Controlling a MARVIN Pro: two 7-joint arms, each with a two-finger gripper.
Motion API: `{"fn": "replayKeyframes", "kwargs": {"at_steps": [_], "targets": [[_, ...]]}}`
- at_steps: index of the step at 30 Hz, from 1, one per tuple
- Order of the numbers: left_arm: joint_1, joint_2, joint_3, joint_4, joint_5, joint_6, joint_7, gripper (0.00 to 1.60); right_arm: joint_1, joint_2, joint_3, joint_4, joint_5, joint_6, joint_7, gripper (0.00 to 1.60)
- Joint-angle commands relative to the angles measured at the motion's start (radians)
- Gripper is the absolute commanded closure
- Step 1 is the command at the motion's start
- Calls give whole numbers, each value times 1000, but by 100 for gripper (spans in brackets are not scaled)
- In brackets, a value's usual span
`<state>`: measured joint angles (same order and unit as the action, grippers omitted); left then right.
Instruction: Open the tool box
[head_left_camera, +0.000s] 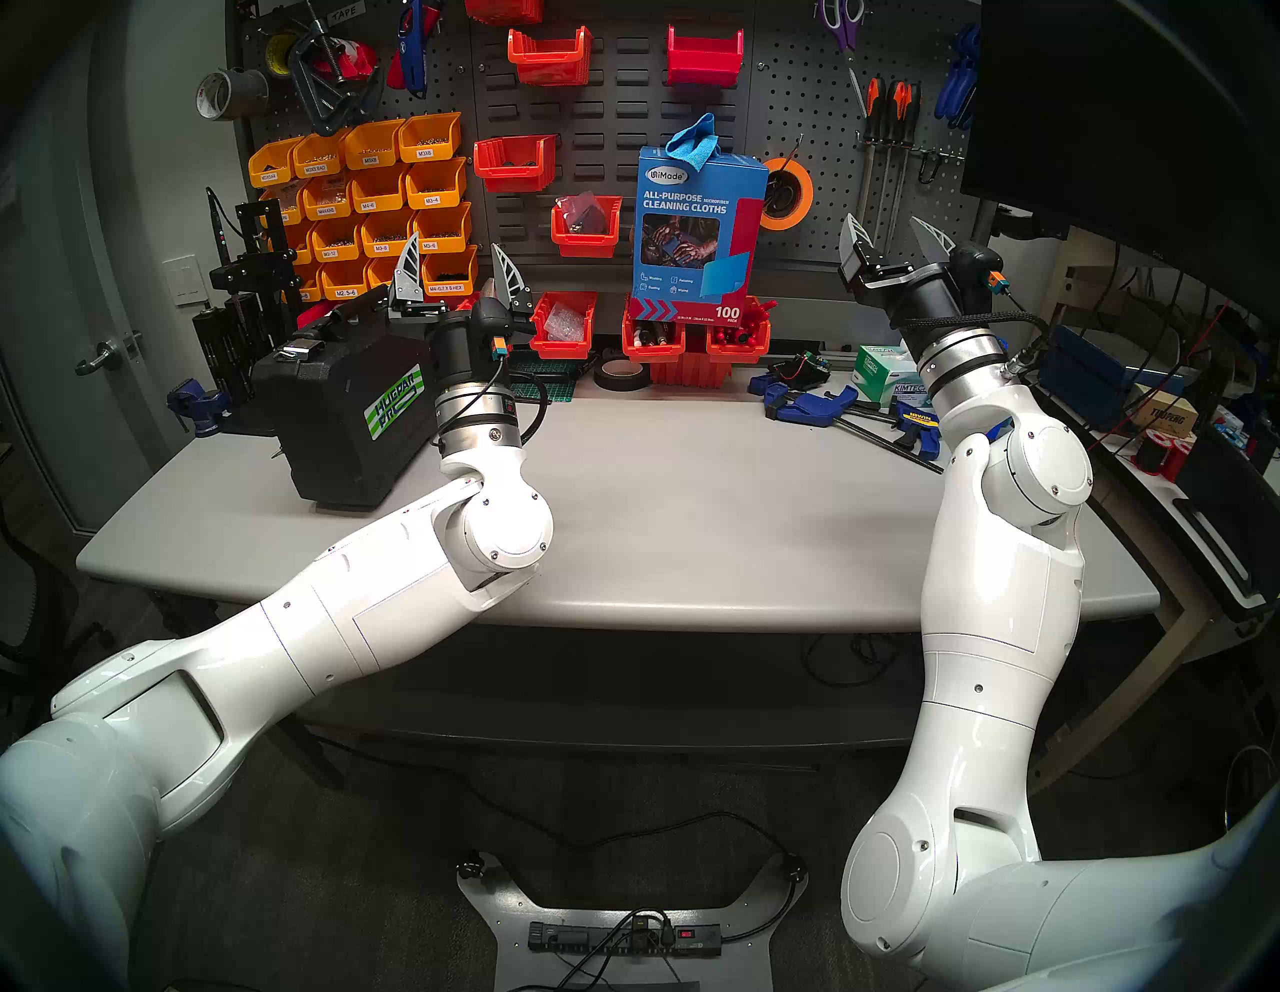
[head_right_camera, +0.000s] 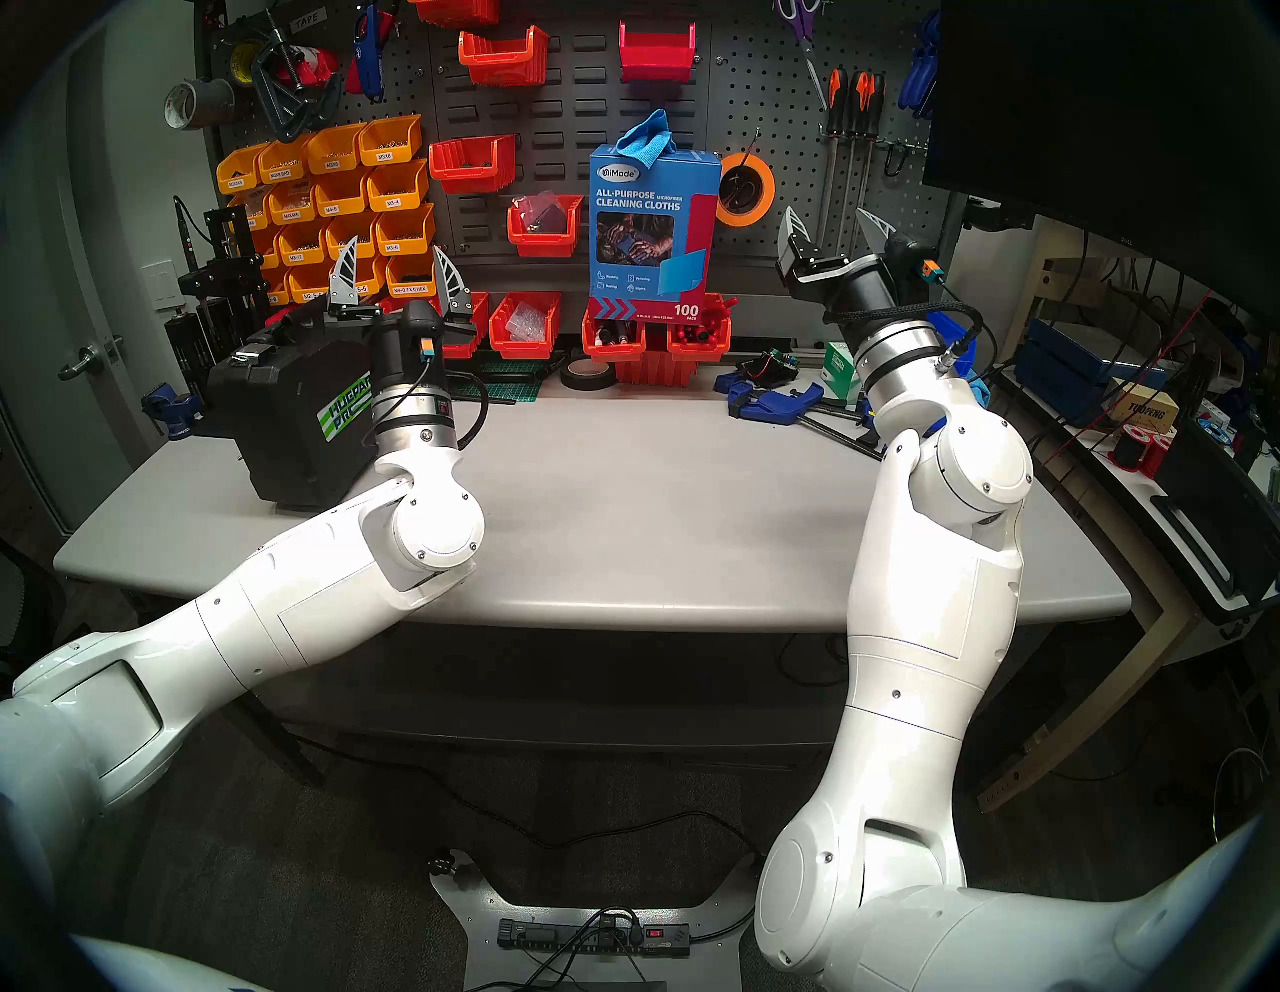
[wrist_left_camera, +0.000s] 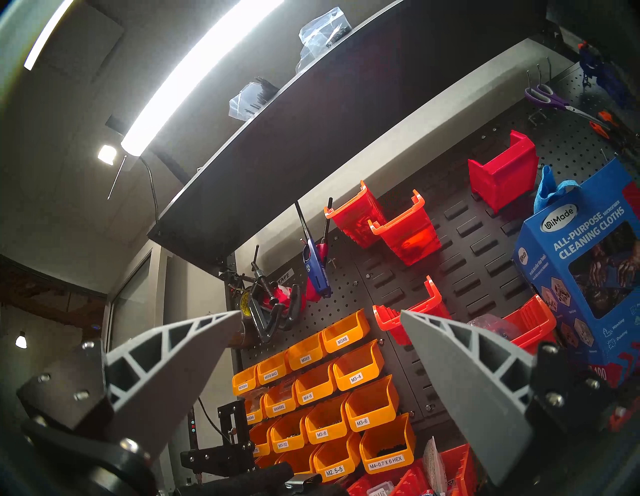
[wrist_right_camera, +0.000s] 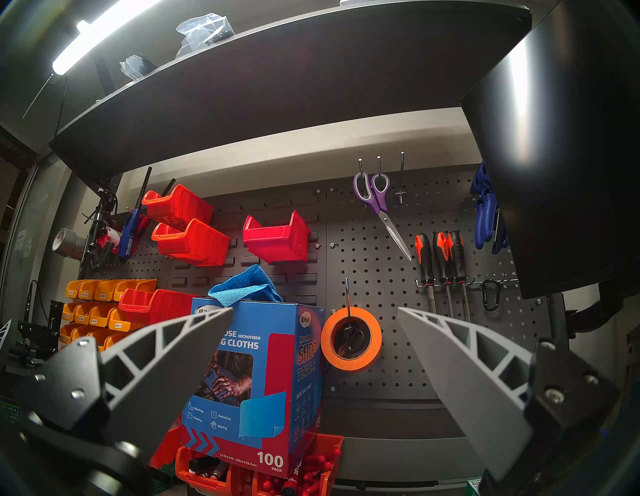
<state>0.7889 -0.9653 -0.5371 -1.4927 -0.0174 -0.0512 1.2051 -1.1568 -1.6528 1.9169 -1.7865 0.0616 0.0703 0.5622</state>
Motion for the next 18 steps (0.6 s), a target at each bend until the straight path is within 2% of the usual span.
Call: {"fn": "replayKeyframes", "kwargs": {"at_steps": [1, 6, 12, 18], "targets": [[-85, 35, -29, -2, 26, -37, -42, 0, 3, 2, -3, -9, -1, -1, 1, 0], [-104, 55, -43, -13, 24, -76, -79, 0, 2, 3, -4, -9, 0, -1, 0, 0], [-118, 80, -36, -15, 60, -112, -111, 0, 1, 5, -5, -9, 1, -1, -2, 0], [-143, 105, -20, 6, 131, -165, -138, 0, 1, 7, -7, -9, 3, -1, -4, 0]]}}
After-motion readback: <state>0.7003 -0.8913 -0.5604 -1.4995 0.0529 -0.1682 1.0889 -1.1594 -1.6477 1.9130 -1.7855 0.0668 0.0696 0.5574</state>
